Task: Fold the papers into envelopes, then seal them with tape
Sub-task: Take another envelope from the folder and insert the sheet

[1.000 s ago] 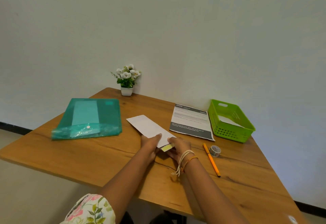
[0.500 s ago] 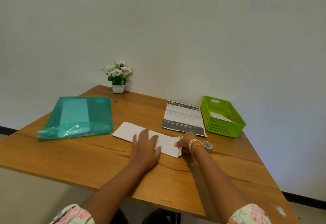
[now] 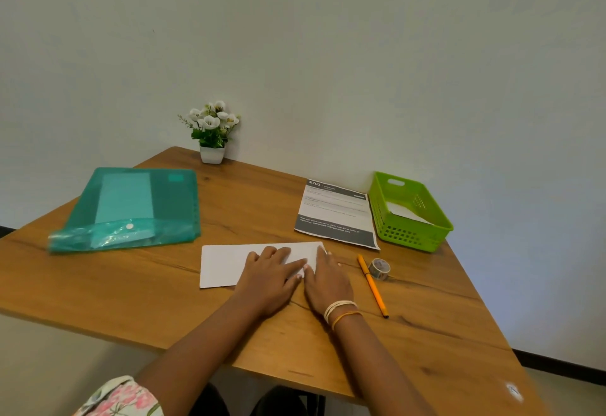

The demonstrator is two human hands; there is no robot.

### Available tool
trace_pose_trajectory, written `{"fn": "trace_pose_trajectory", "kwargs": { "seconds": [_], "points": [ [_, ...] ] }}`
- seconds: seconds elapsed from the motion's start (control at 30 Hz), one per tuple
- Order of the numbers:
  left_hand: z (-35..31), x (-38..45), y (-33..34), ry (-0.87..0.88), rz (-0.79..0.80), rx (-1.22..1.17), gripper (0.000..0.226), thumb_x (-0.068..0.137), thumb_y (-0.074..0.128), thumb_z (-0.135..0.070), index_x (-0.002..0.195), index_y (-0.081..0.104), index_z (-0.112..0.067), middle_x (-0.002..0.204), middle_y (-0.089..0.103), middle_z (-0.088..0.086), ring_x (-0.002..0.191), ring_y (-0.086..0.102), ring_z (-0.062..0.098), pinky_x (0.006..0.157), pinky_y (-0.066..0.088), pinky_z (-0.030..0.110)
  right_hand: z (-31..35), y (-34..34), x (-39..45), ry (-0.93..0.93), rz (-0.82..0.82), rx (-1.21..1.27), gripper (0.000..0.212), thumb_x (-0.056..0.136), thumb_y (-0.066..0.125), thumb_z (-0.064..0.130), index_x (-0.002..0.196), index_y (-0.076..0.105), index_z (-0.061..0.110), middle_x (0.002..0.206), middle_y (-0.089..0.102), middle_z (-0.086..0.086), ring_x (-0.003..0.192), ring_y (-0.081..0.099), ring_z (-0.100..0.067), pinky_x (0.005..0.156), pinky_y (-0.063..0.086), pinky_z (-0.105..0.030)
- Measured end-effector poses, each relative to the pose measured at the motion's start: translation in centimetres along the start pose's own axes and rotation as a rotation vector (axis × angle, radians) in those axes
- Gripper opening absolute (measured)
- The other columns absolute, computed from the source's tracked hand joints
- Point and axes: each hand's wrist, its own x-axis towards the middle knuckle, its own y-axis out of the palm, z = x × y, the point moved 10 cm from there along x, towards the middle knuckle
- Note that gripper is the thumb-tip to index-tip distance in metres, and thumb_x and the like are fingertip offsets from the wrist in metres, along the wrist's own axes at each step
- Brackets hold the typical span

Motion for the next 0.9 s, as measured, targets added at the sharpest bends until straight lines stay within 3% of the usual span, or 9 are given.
{"fn": "trace_pose_trajectory", "kwargs": {
  "seconds": [0.13,0.2,0.3,0.33,0.5,0.67,0.8,0.9],
  "points": [
    [-0.2,0.1,0.0,0.003,0.024,0.009,0.047,0.099,0.019,-0.049,0.146,0.024,-0.047,0.155,0.027,-0.003,0.138,0.024,0.021,0.105,0.024,0.045,0.4,1.0,-0.2,-0.043,0.079,-0.102,0.062,0.100,0.026,0.039,0.152,0.009,0.009,0.160,0.013,-0.008,0.147,0.013,-0.021,0.119,0.015,-0.035],
    [-0.1,0.1,0.0,0.008,0.037,0.013,0.048,0.099,0.019,-0.049,0.147,0.022,-0.046,0.156,0.026,-0.002,0.138,0.023,0.022,0.106,0.024,0.045,-0.4,0.2,-0.1,0.022,0.075,0.097,0.053,0.100,0.033,0.030,0.149,0.024,0.011,0.154,0.031,-0.011,0.139,0.032,-0.025,0.114,0.030,-0.037],
    [0.0,0.1,0.3,0.009,0.058,0.011,0.048,0.099,0.019,-0.050,0.147,0.020,-0.045,0.156,0.024,-0.002,0.140,0.022,0.022,0.107,0.024,0.045,-3.4,-3.3,-0.2,0.249,-0.199,0.276,0.033,0.094,0.045,0.015,0.125,0.056,0.014,0.123,0.062,-0.011,0.110,0.058,-0.027,0.091,0.050,-0.037],
    [0.0,0.1,0.3,0.008,0.056,0.006,0.048,0.099,0.019,-0.050,0.147,0.021,-0.045,0.156,0.024,-0.002,0.140,0.022,0.022,0.108,0.024,0.045,-3.9,-4.0,-0.2,0.304,-0.225,0.245,0.029,0.092,0.049,0.014,0.119,0.060,0.012,0.118,0.064,-0.012,0.108,0.059,-0.028,0.088,0.050,-0.036],
    [-0.1,0.0,0.1,0.003,0.035,-0.017,0.048,0.099,0.022,-0.050,0.146,0.024,-0.044,0.155,0.027,-0.003,0.139,0.025,0.022,0.109,0.025,0.043,-3.8,-3.4,0.9,0.376,-0.051,0.139,0.019,0.086,0.060,0.020,0.092,0.071,0.006,0.098,0.070,-0.014,0.092,0.064,-0.030,0.063,0.042,-0.028],
    [-0.1,-0.3,-0.2,0.001,0.033,-0.042,0.047,0.099,0.025,-0.050,0.145,0.029,-0.043,0.155,0.029,-0.003,0.139,0.025,0.020,0.110,0.025,0.041,-3.2,-3.2,1.0,0.362,-0.067,0.200,0.028,0.091,0.056,0.028,0.090,0.074,0.007,0.094,0.072,-0.013,0.087,0.065,-0.027,0.062,0.044,-0.028],
    [-0.1,-0.4,-0.4,-0.003,0.016,-0.064,0.046,0.099,0.027,-0.050,0.144,0.032,-0.042,0.154,0.030,-0.004,0.139,0.026,0.018,0.111,0.025,0.041,-3.3,-3.5,0.5,0.379,-0.122,0.151,0.020,0.090,0.059,0.024,0.096,0.073,0.011,0.098,0.071,-0.009,0.091,0.065,-0.024,0.073,0.055,-0.031],
    [-0.1,-0.4,-0.4,-0.002,0.006,-0.079,0.045,0.099,0.027,-0.050,0.143,0.034,-0.042,0.153,0.032,-0.005,0.138,0.027,0.018,0.109,0.025,0.040,-3.8,-3.4,0.6,0.423,-0.073,0.139,0.013,0.086,0.063,0.019,0.095,0.068,0.011,0.103,0.069,-0.012,0.095,0.065,-0.028,0.066,0.049,-0.029]
  ]
}}
